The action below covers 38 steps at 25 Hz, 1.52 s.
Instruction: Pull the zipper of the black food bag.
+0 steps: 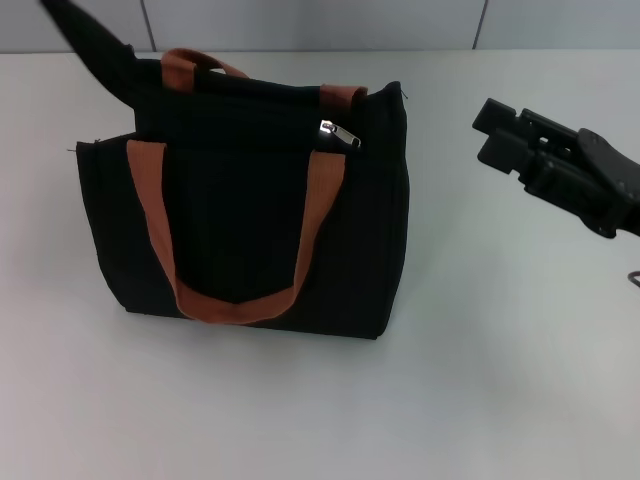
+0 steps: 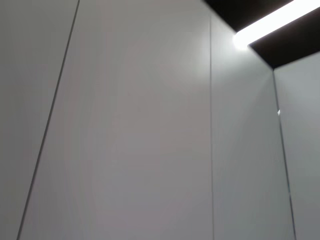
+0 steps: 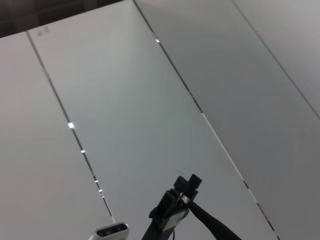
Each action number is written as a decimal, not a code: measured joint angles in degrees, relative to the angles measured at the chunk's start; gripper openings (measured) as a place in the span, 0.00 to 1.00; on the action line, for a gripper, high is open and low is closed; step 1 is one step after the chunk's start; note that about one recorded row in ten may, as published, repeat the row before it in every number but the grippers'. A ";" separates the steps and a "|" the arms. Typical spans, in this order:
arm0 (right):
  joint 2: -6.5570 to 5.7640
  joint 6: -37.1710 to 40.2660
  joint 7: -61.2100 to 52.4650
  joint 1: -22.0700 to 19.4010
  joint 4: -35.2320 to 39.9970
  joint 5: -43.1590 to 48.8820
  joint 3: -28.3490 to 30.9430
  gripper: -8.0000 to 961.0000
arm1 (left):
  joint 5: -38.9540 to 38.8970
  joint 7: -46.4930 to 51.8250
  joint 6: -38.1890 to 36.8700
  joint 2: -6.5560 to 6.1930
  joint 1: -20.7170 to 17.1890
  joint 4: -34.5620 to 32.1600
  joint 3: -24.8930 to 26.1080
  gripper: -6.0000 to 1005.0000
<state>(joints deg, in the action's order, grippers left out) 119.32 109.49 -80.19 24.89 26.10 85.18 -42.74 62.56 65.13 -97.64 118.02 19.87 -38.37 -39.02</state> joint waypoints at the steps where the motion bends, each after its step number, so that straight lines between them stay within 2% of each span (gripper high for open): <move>1: 0.00 0.48 0.94 0.00 -0.22 0.00 -0.09 0.58 | -0.39 -0.09 -1.34 -0.02 -0.80 -0.10 0.01 0.43; 5: -0.03 1.45 3.85 -0.05 -0.41 0.31 -0.52 0.61 | -0.39 -1.61 -5.30 -0.19 -4.66 -0.75 0.09 0.56; 9: -0.15 1.51 4.60 -0.04 -0.33 0.97 -0.92 0.61 | 0.99 -5.94 -7.18 -1.23 -10.34 -0.65 0.00 0.68; 13: -0.32 1.90 4.69 1.06 1.78 6.44 -5.17 0.61 | 9.74 -6.51 -9.99 -2.59 -13.73 0.20 -0.42 0.78; 14: -0.31 1.87 5.12 1.50 2.59 8.23 -6.74 0.61 | 15.93 -7.21 -13.10 -2.57 -14.29 0.65 -0.39 0.80; 15: -0.24 1.79 5.79 1.84 3.18 9.82 -8.09 0.61 | 15.93 -7.21 -13.10 -2.57 -14.29 0.65 -0.39 0.80; 19: 0.00 0.44 9.60 3.00 4.01 14.35 -13.99 0.61 | 26.87 -9.61 -16.08 -2.14 -14.29 0.81 -0.61 0.80; 21: 0.04 -0.99 10.02 3.19 4.48 14.79 -16.41 0.61 | 35.15 -9.47 -15.92 -2.21 -13.02 1.11 -0.62 0.80; 22: 0.07 -1.77 10.37 3.24 4.76 14.82 -17.47 0.61 | 35.15 -9.47 -15.92 -2.21 -13.02 1.11 -0.62 0.80; 25: 0.14 -3.59 13.33 3.38 5.03 14.86 -19.93 0.61 | 42.78 -10.22 -15.92 -1.63 -11.35 1.24 -0.62 0.80; 26: 0.18 -4.03 14.85 3.44 5.04 14.77 -20.65 0.61 | 42.78 -10.22 -15.92 -1.63 -11.35 1.24 -0.62 0.80; 28: 0.37 -4.33 18.54 3.45 4.90 14.25 -21.28 0.61 | 46.14 -10.92 -15.92 -0.56 -9.98 1.04 -0.58 0.80; 30: 0.49 -4.20 22.34 3.26 4.06 13.20 -21.40 0.61 | 46.46 -10.98 -15.93 -0.25 -9.30 1.15 -0.57 0.80; 38: 0.57 -4.54 34.33 2.42 -1.31 9.07 -20.82 0.61 | 47.05 -10.87 -16.15 -0.09 -7.52 1.37 -0.67 0.80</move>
<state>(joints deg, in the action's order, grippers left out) 119.89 104.95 -45.86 27.30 24.80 94.25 -63.57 109.61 54.26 -113.79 117.92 12.35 -37.00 -39.69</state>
